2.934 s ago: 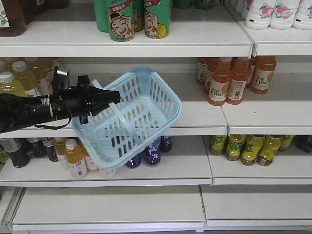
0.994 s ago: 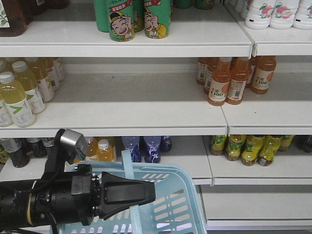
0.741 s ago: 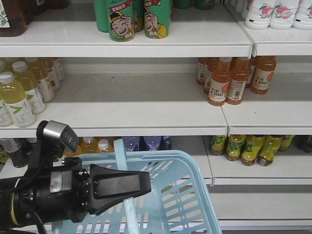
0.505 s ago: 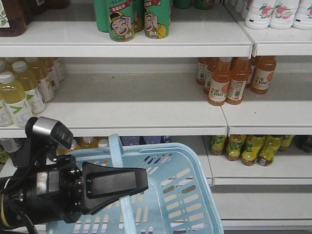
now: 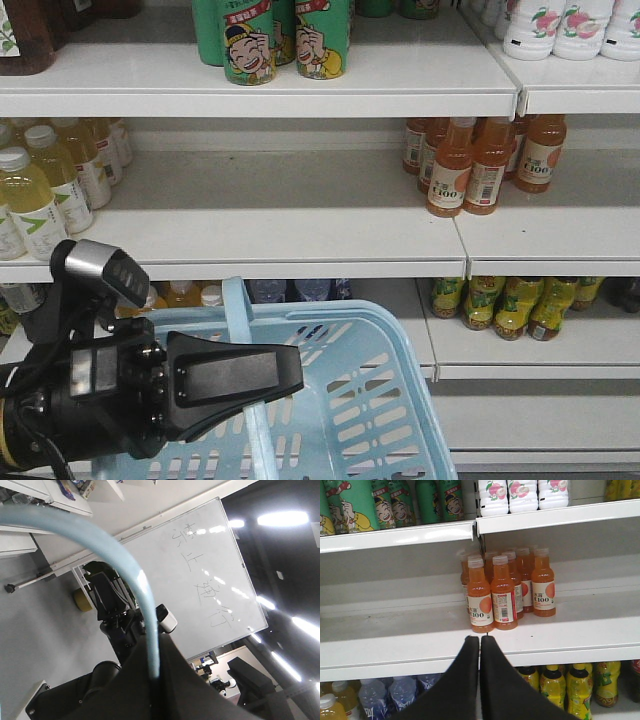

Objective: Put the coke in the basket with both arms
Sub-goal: 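Hold the basket by its handle in the left gripper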

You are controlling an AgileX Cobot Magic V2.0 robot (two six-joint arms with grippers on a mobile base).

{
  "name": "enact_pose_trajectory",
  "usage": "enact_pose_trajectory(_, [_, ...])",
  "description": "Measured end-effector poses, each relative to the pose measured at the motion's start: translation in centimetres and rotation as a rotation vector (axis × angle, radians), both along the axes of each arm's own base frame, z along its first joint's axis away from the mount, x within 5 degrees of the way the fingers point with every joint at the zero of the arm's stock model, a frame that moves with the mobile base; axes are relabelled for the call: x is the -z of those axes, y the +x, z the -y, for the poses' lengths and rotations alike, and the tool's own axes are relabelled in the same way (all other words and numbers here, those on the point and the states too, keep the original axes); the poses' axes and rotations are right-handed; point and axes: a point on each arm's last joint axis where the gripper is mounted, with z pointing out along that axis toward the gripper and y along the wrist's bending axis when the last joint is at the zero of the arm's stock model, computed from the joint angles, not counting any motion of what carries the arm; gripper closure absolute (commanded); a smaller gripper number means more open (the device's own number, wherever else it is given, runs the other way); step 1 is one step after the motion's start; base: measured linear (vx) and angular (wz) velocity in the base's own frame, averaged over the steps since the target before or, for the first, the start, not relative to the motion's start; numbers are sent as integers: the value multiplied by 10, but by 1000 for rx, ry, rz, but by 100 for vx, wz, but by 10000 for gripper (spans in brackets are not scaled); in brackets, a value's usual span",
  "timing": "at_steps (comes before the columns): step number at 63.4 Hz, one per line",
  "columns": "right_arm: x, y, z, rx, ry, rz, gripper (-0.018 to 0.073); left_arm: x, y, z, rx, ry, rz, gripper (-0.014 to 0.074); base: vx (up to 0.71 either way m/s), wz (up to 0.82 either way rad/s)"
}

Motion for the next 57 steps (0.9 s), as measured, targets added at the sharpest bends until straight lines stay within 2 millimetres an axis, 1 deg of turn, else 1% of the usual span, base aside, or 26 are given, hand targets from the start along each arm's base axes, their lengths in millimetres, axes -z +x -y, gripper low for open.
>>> enact_pose_trajectory(57, [0, 0, 0, 0, 0, 0, 564, 0, 0, 0, 2, 3, 1, 604, 0, 0])
